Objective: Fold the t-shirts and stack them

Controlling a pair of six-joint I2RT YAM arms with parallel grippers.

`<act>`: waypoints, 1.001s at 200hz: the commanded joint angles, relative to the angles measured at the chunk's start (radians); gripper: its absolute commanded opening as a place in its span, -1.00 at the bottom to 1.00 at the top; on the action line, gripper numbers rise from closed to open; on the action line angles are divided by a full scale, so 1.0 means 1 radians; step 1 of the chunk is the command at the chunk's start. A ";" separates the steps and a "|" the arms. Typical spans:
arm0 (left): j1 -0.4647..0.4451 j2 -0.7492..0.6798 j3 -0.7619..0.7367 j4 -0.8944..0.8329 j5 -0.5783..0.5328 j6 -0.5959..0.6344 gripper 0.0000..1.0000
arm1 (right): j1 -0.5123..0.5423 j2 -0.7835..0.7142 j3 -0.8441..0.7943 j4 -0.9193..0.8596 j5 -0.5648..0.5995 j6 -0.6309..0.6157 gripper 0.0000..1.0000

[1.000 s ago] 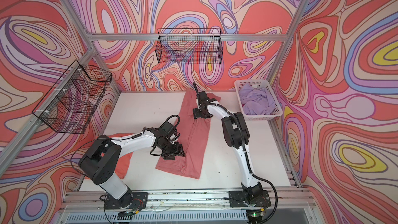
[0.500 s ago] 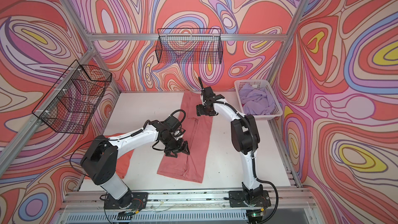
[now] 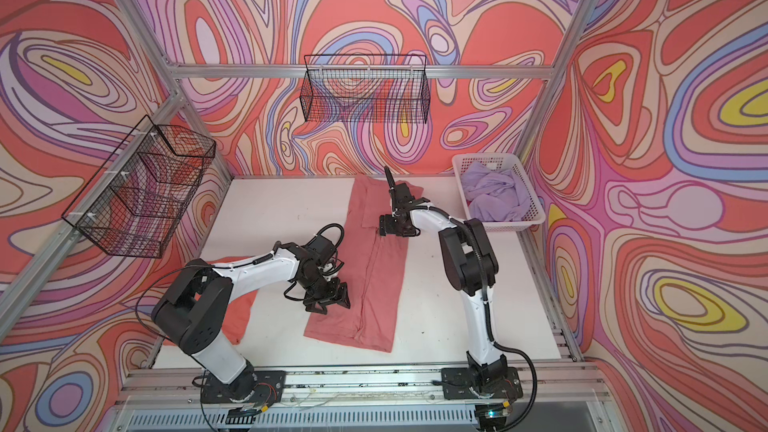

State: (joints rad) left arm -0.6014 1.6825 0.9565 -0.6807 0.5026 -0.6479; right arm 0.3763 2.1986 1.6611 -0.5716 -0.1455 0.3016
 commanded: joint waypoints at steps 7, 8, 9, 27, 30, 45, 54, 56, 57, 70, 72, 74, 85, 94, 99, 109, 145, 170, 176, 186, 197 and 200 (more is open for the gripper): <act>-0.029 0.002 -0.058 0.029 0.025 -0.029 0.59 | 0.003 0.087 0.062 -0.060 0.023 -0.055 0.72; -0.030 0.002 -0.058 0.030 0.027 -0.029 0.59 | 0.003 0.087 0.062 -0.061 0.023 -0.055 0.72; -0.030 0.001 -0.059 0.031 0.028 -0.031 0.59 | 0.003 0.088 0.063 -0.061 0.023 -0.055 0.72; -0.041 0.002 -0.072 0.043 0.041 -0.047 0.59 | 0.003 0.097 0.080 -0.075 0.020 -0.063 0.72; -0.042 0.002 -0.074 0.045 0.044 -0.048 0.59 | 0.003 0.097 0.081 -0.076 0.018 -0.064 0.72; -0.051 0.008 -0.069 0.050 0.053 -0.051 0.59 | 0.003 0.089 0.084 -0.089 0.014 -0.069 0.72; -0.056 0.011 -0.064 0.058 0.060 -0.053 0.59 | 0.004 0.071 0.076 -0.084 0.010 -0.074 0.72; -0.058 0.012 -0.061 0.060 0.063 -0.053 0.59 | 0.004 0.068 0.073 -0.082 0.008 -0.075 0.72; -0.059 0.012 -0.061 0.060 0.063 -0.053 0.60 | 0.004 0.065 0.071 -0.081 0.008 -0.076 0.72; -0.069 0.027 -0.051 0.071 0.087 -0.053 0.59 | 0.004 0.034 0.065 -0.082 0.007 -0.078 0.72; -0.071 0.031 -0.048 0.071 0.090 -0.053 0.59 | 0.004 0.031 0.064 -0.083 0.007 -0.079 0.72; -0.074 0.034 -0.046 0.072 0.092 -0.054 0.59 | 0.004 0.025 0.064 -0.084 0.006 -0.079 0.72; -0.085 0.047 -0.035 0.067 0.096 -0.053 0.59 | 0.005 -0.009 0.064 -0.093 0.006 -0.081 0.72; -0.090 0.045 -0.034 0.066 0.092 -0.057 0.59 | 0.003 -0.040 0.061 -0.101 0.003 -0.081 0.73; -0.090 0.042 -0.035 0.064 0.090 -0.059 0.60 | 0.004 -0.060 0.057 -0.105 0.001 -0.078 0.73; -0.090 0.028 -0.041 0.064 0.090 -0.066 0.60 | 0.004 -0.101 0.049 -0.119 0.001 -0.073 0.73; -0.091 -0.053 -0.043 0.058 0.094 -0.099 0.62 | 0.006 -0.299 -0.135 -0.114 -0.029 -0.019 0.73; -0.089 -0.157 -0.016 0.029 0.066 -0.108 0.64 | 0.033 -0.504 -0.408 -0.054 -0.071 0.070 0.73; -0.088 -0.184 -0.020 0.027 0.057 -0.111 0.65 | 0.045 -0.551 -0.479 -0.041 -0.078 0.099 0.73; -0.082 -0.220 -0.037 0.020 0.039 -0.111 0.65 | 0.069 -0.628 -0.596 -0.019 -0.093 0.151 0.72; -0.066 -0.252 -0.072 0.014 0.030 -0.105 0.64 | 0.102 -0.718 -0.719 0.004 -0.108 0.220 0.70; -0.062 -0.259 -0.085 0.014 0.026 -0.103 0.64 | 0.111 -0.743 -0.751 0.009 -0.113 0.241 0.70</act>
State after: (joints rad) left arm -0.6853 1.4910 0.9215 -0.6178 0.5735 -0.7387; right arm 0.4255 1.5810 1.1309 -0.5884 -0.2054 0.3798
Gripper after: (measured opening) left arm 0.823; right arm 0.858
